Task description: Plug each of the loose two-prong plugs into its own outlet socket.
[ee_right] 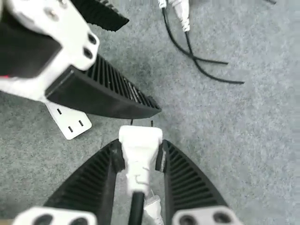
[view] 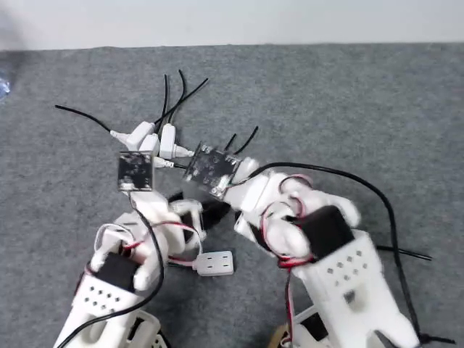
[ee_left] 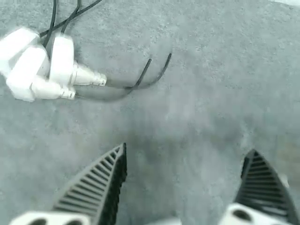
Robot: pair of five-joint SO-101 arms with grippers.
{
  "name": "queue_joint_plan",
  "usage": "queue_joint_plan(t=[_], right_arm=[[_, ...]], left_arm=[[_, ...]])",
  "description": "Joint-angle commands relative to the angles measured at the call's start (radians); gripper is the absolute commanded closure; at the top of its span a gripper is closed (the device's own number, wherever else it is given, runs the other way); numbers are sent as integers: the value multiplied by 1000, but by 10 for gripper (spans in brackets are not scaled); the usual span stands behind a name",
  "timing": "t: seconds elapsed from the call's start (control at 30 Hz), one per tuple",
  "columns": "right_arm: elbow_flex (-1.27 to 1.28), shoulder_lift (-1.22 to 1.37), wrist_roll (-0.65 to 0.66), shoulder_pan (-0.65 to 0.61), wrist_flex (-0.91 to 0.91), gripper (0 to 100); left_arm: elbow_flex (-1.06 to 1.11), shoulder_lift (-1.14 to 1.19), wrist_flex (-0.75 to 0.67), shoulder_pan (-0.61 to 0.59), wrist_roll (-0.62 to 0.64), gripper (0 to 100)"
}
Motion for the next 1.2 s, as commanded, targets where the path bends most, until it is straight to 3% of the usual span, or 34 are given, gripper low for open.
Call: queue_joint_plan(t=[0.0,0.37,0.43,0.57,0.67,0.83,0.97,1.17], right_arm=[[-66,-53,-12,18,-31,991],[34,-36,20,64,-74,991],[38,-36,34,90,-65,991],[89,-36,78,82,-27,991],[107,-35,117,13,5,991],[92,64,227,-122,50,991],[64,249,302,-157,54,991],[-34,455,445,-160,101,991]], left_arm=[[1,8,0,11,-2,631],[16,8,2,-18,-5,631],[19,8,3,-92,-21,631],[25,8,3,-397,-219,631],[105,8,-15,-620,-370,631],[260,6,-123,-865,-687,632],[255,-12,-87,-968,-706,632],[292,-80,-77,-971,-706,632]])
